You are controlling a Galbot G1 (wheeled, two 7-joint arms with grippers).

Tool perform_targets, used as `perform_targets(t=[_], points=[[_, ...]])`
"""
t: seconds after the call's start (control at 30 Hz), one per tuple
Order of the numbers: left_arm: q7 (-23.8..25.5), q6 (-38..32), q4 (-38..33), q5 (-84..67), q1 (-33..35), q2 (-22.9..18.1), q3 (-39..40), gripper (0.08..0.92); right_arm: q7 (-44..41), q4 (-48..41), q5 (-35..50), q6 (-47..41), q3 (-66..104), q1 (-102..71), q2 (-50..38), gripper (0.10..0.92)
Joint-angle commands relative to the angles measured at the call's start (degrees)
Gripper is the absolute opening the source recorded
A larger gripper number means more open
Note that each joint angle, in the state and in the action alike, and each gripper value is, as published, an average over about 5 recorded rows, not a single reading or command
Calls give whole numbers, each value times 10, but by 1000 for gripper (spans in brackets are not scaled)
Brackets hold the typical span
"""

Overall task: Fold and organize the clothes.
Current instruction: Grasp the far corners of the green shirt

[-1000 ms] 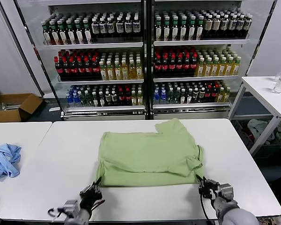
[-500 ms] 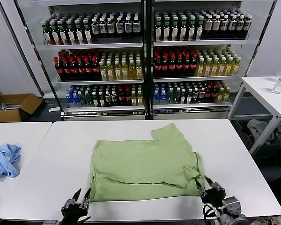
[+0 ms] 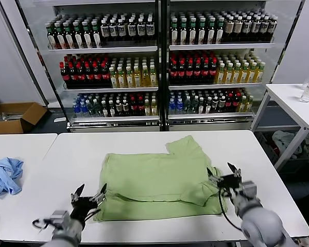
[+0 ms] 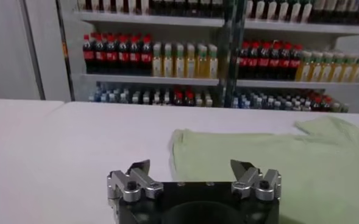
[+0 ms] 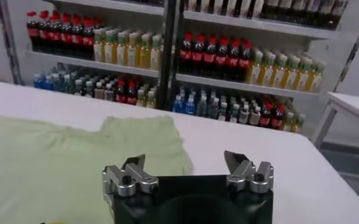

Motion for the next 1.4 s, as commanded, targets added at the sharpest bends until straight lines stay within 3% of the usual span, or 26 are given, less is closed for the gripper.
perform_targets(t=[0.03,0.27,0.5,0.9,1.1,1.23,1.4], points=[[-8,74,205,-27,-274,19,107,822,2,-215,40,-22,-96,221,48,823],[-11,86,301,15,-353,-10,152,823,-2,-310,41,-24,-135,299,90,823],[-19,91,352,27,-380,-23,162,822,-10,-388,42,-23,-155,339,115,823],[-13,92,374,4,-375,-30,157,822,-20,-469,25,-14,-157,353,155,823],[-10,94,358,-11,-358,-25,155,823,-29,-469,24,-7,-169,342,158,818],[-5,93,351,-13,-348,-23,153,772,-31,-465,29,-4,-171,335,155,741],[0,95,340,-15,-334,-20,151,629,-30,-464,47,-11,-166,331,152,602]])
